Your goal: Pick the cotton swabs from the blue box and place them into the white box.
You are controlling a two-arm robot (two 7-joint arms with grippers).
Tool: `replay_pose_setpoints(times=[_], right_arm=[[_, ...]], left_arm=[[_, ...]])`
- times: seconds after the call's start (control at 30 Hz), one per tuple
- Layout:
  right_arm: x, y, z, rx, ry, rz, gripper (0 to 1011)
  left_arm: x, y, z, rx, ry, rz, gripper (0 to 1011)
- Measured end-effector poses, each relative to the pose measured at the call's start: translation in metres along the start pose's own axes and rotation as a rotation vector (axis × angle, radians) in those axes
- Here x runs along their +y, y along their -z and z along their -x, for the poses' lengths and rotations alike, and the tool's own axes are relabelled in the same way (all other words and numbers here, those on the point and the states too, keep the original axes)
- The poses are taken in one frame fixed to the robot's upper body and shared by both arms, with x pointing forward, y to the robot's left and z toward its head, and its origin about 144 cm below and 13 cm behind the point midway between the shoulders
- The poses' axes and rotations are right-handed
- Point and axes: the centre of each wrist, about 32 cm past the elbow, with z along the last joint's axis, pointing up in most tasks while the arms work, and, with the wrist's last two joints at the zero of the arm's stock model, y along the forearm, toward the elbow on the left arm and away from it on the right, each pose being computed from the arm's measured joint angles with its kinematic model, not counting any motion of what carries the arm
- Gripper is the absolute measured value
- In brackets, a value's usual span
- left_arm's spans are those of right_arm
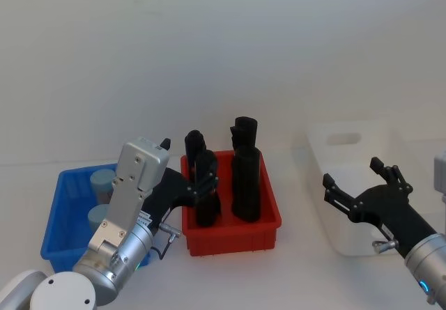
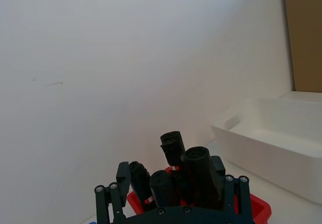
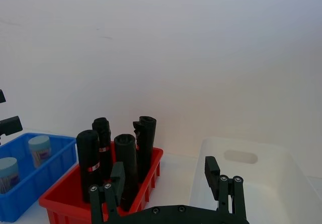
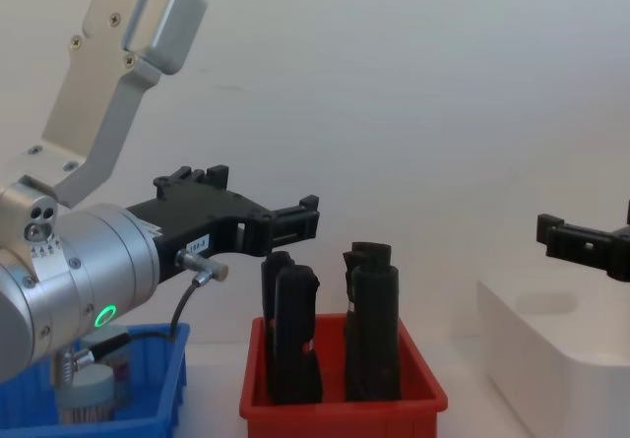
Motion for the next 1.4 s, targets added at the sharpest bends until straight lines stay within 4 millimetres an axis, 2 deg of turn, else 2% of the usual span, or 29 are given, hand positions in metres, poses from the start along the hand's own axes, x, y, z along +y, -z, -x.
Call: replay_pose_setpoints(times=[0.33,0.87,1.4], right_arm=[[0.000,0.000,0.000,0.000,0.000,0.000,1002],[0.000,0.000,0.000,0.000,0.000,0.000,1002],[0.000,0.000,0.000,0.000,0.000,0.000,1002]], left_arm=[[-0.001,0.000,-0.003,0.000,0.005,0.000,1004],[-0.011,0.005,-0.024,0.058,0.000,-0.057,1004],[-0.014,0.017,-0.048,0.141,-0.094,-0.174,1004]])
